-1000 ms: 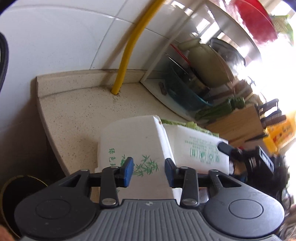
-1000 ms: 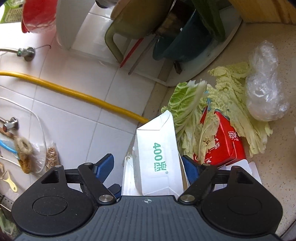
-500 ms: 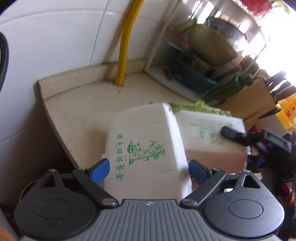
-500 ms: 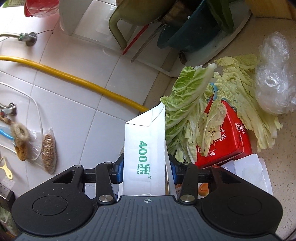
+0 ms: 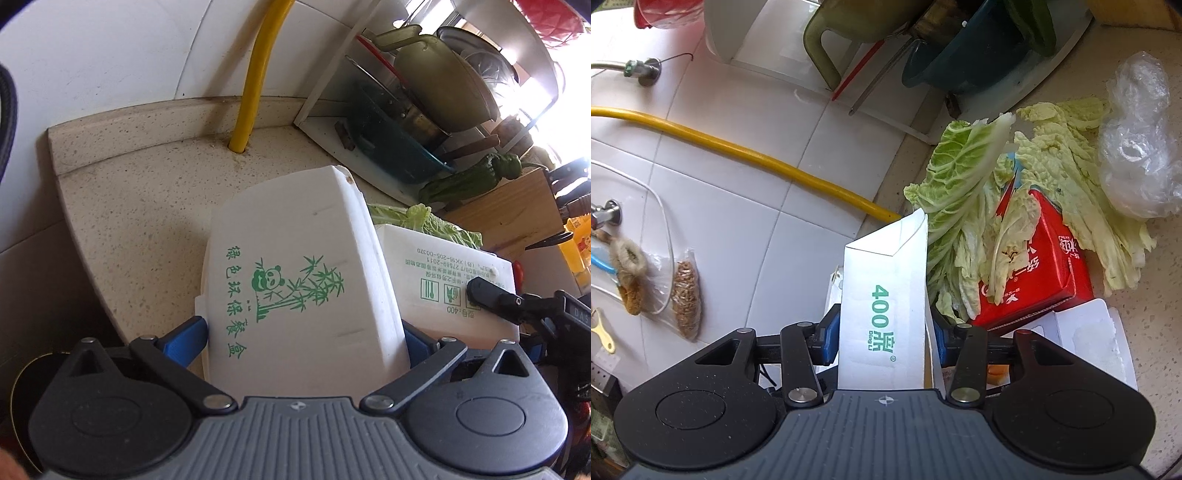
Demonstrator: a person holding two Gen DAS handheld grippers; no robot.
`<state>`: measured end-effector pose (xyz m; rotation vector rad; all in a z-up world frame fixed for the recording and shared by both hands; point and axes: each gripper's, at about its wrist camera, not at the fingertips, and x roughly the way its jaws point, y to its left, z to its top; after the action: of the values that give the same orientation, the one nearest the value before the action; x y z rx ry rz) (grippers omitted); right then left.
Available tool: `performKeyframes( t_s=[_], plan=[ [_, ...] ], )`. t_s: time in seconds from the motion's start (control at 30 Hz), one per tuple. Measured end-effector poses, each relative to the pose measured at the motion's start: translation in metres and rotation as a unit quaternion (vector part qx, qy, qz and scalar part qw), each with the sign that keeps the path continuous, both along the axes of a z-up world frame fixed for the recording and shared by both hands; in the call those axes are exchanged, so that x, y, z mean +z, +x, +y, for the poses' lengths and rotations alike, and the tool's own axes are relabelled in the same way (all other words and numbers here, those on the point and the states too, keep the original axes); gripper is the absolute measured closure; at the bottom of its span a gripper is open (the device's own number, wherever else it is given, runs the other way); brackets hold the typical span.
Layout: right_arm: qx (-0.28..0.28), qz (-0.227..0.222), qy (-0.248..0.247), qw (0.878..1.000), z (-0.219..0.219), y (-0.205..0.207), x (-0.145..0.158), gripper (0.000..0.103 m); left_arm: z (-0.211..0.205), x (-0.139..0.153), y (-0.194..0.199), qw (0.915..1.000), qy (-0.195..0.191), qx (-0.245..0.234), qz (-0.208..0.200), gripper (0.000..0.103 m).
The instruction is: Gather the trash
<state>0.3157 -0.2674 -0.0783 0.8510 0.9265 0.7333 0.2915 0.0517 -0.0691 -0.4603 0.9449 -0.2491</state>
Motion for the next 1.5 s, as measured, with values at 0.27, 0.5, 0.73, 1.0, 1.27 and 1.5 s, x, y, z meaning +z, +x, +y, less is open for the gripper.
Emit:
performKeyframes(
  t_s=[0.27, 0.5, 0.73, 1.0, 1.27, 1.5],
  plan=[
    [-0.006, -0.013, -0.002, 1.0, 0.0, -0.003, 0.009, 0.052, 0.007, 0.006, -0.007, 0.9981, -0.057, -0.007, -0.024, 0.016],
    [-0.02, -0.014, 0.045, 0.999, -0.014, -0.009, 0.017, 0.054, 0.01, 0.023, -0.015, 0.9938, -0.098, -0.004, -0.052, 0.016],
    [-0.031, -0.035, 0.071, 0.996, -0.023, -0.016, 0.033, 0.054, 0.013, 0.047, -0.029, 0.9921, -0.089, 0.003, -0.088, 0.016],
    [-0.025, -0.055, 0.096, 0.993, -0.025, -0.022, 0.046, 0.054, 0.032, 0.064, -0.068, 0.9904, -0.057, 0.056, -0.113, 0.016],
    [0.037, -0.075, 0.106, 0.991, 0.006, -0.018, 0.065, 0.054, 0.053, 0.069, -0.126, 0.9828, 0.016, 0.145, -0.113, 0.016],
    [0.109, -0.082, 0.099, 0.986, 0.054, -0.022, 0.078, 0.054, 0.075, 0.066, -0.16, 0.973, 0.061, 0.198, -0.101, 0.016]
  ],
)
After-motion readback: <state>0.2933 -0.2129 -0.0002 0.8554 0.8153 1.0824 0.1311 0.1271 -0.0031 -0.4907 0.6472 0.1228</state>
